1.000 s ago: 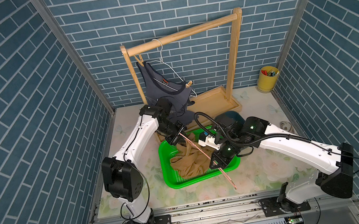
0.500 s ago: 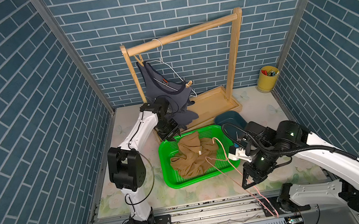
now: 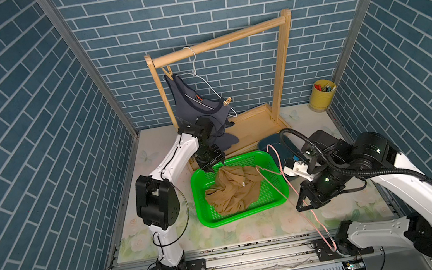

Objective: Remove the clothespins securing tank tops to the hanger
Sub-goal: Place the tank top in the basket, then adjust the hanger.

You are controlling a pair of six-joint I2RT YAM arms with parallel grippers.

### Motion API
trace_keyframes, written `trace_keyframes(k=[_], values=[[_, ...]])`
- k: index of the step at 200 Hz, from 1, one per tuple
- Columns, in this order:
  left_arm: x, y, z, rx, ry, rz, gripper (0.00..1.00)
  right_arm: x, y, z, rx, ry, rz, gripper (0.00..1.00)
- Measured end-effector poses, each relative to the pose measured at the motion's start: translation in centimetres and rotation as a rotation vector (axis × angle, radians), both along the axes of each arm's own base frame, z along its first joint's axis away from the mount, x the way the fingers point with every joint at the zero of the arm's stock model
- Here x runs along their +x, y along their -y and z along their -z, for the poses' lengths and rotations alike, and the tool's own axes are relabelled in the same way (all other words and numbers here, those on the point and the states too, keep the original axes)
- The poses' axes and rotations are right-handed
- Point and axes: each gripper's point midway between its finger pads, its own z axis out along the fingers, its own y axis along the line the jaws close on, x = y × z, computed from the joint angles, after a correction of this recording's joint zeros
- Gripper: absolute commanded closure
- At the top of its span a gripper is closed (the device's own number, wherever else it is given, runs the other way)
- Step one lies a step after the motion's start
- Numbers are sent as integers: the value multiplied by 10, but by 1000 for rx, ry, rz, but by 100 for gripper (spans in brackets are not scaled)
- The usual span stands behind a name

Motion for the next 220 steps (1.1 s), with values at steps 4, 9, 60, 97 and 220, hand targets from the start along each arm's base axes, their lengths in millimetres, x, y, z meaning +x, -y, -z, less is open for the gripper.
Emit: trace_keyframes(k=[4, 9, 60, 97, 220], values=[[-1, 1, -2, 6, 3, 4, 28, 6, 0, 0, -6, 7, 12, 100], [-1, 1, -5, 12, 9, 12, 27, 14, -1, 0, -15, 13, 34, 100], [20, 21, -102, -138, 201, -58, 21, 67, -15, -2, 18, 71, 133, 100], [18, 45, -168, -377, 287, -202, 18, 77, -46, 4, 172, 56, 136, 100], [15, 140, -186, -693, 169, -275, 68, 95, -77, -31, 475, 182, 162, 100]])
